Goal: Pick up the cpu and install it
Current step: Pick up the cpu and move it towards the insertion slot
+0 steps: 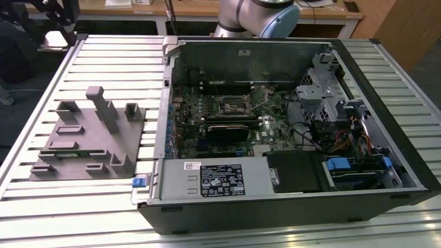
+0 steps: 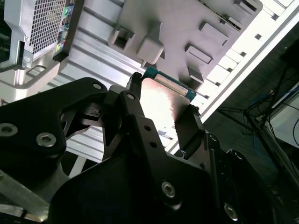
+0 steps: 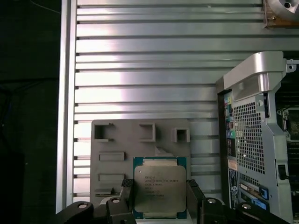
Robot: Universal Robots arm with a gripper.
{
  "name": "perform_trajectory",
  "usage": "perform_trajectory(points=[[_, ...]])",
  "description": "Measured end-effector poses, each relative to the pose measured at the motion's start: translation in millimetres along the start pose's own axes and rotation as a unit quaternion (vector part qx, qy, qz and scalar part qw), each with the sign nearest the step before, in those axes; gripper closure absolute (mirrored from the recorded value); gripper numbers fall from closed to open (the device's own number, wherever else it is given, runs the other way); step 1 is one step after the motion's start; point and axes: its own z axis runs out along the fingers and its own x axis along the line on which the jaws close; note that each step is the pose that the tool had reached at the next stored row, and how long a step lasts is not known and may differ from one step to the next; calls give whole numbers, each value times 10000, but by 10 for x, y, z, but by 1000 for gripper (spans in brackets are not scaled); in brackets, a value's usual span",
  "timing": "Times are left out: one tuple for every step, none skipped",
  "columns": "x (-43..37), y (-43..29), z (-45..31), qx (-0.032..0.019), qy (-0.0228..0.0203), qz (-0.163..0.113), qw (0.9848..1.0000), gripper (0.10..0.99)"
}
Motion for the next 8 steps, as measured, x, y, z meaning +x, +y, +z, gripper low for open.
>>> perform_trajectory(points=[[-17, 1, 0, -1, 0, 0, 10000, 545], [-33, 2, 0, -2, 0, 0, 10000, 545], [-49, 2, 1, -2, 0, 0, 10000, 545], [-66, 3, 1, -3, 0, -1, 10000, 545], [-82, 4, 1, -4, 0, -1, 10000, 545], [-98, 4, 1, -4, 1, -1, 10000, 545], [-113, 5, 2, -5, 0, -1, 10000, 545], [-129, 6, 1, -5, 1, -1, 10000, 545]])
